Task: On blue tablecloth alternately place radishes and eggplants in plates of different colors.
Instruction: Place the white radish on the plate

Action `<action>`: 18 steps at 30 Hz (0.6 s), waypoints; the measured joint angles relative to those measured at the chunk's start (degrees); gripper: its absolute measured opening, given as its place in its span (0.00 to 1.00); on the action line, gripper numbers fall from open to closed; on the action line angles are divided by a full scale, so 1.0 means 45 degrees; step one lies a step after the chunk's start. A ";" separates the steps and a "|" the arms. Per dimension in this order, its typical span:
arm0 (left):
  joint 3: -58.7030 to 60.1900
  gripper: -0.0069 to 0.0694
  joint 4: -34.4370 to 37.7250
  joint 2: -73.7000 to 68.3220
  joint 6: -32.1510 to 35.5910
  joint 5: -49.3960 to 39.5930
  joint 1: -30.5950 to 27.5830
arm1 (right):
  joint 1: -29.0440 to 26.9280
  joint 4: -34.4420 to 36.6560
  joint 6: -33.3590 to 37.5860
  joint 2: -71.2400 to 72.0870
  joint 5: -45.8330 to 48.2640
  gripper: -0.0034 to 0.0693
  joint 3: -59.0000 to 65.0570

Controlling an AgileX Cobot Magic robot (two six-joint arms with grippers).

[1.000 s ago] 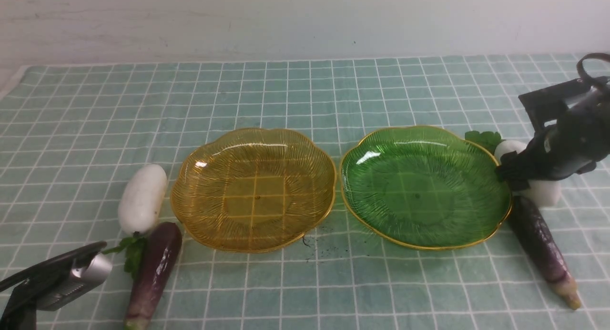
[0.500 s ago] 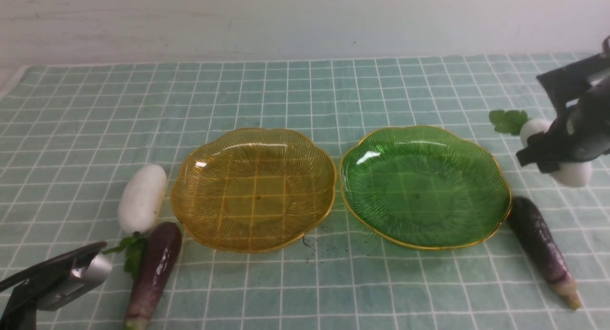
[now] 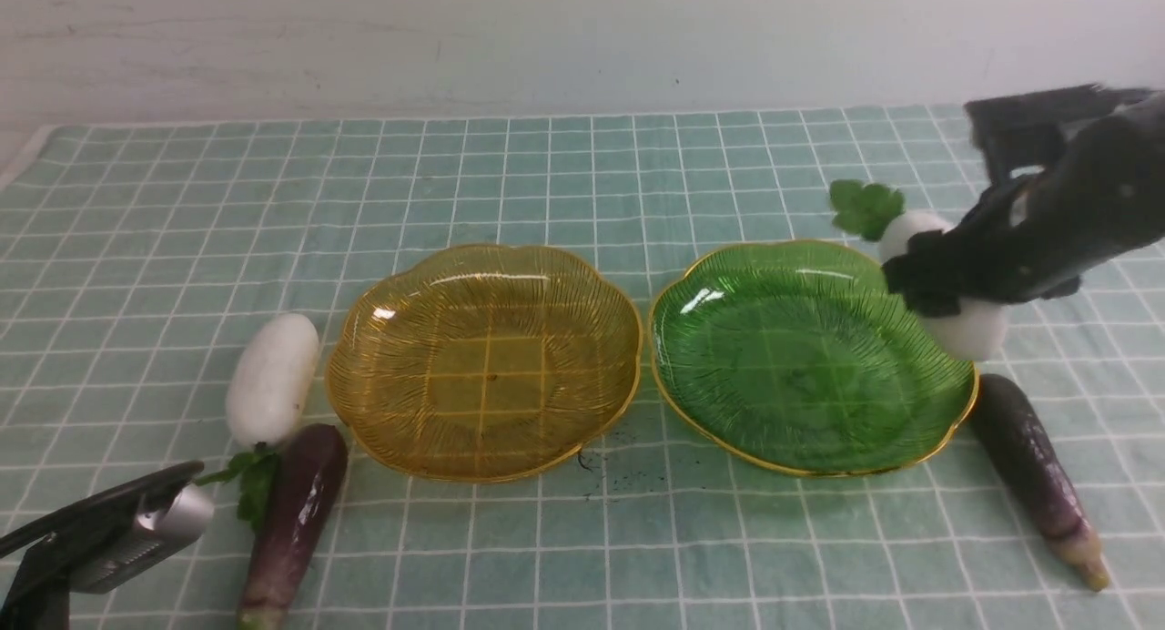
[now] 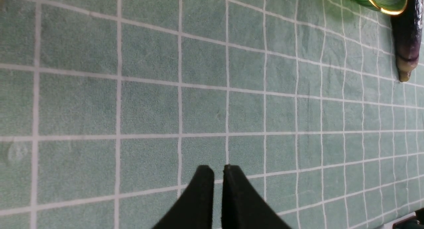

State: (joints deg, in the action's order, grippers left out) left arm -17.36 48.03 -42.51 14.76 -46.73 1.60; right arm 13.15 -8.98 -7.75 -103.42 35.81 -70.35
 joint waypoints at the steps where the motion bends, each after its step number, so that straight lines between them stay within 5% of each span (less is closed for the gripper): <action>1: 0.0000 0.12 0.0000 0.0000 0.0011 0.0000 0.0000 | 0.0123 0.0069 0.0146 -0.0249 -0.0074 0.68 0.0000; 9: 0.0000 0.12 0.0000 0.0000 0.0004 0.0000 0.0000 | 0.0326 0.0109 0.0308 -0.1103 -0.0126 0.69 0.0012; 18: 0.0000 0.12 0.0000 0.0000 0.0004 0.0000 0.0000 | 0.0326 0.0036 0.0424 -0.0844 0.0408 0.83 0.0012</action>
State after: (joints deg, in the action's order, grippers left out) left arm -17.36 48.03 -42.51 14.78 -46.73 1.60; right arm 14.61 -8.81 -5.85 -107.22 37.65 -70.29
